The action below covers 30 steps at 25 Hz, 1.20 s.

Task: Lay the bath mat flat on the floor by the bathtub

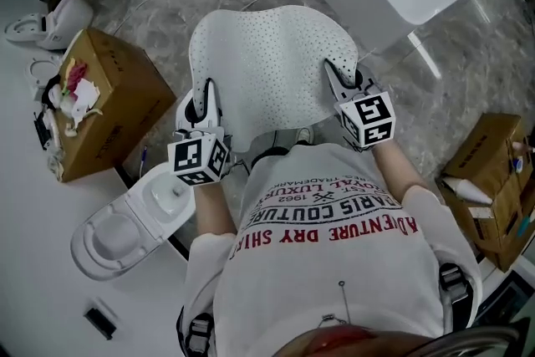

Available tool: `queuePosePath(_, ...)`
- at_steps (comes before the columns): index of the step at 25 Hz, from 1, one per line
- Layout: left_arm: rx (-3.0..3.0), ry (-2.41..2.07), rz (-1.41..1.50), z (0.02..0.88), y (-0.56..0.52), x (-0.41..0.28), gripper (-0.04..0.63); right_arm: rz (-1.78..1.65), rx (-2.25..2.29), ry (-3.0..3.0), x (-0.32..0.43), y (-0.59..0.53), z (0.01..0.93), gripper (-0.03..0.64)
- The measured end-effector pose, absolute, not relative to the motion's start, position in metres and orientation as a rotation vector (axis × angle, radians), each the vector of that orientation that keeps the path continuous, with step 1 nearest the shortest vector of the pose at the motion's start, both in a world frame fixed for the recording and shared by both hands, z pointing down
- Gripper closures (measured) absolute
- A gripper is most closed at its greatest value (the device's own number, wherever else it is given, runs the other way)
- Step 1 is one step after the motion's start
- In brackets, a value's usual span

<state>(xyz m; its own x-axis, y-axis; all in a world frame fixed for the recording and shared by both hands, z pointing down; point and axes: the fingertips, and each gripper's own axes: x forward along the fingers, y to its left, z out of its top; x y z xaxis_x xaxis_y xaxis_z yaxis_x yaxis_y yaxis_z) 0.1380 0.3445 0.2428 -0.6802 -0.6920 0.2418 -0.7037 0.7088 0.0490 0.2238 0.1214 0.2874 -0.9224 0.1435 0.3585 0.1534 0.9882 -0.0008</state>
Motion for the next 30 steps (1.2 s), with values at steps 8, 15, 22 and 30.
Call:
queuePosePath(8,1.226,-2.604,0.055,0.249,0.269,0.066,0.577,-0.053,-0.095,-2.779,0.175,0.063,0.281,0.601)
queuePosePath(15,1.468,-2.478,0.102,0.258,0.174,0.003,0.576,0.000,0.123,-2.774,0.138,0.000,0.287,0.601)
queuePosePath(22,1.766,-2.279,0.180,0.261,0.081,-0.080,0.576,0.079,0.433,-2.719,0.086,-0.057,0.296,0.601)
queuePosePath(30,2.040,-1.996,0.228,0.265,-0.003,-0.178,0.577,0.232,0.812,-2.596,0.027,-0.098,0.304,0.601)
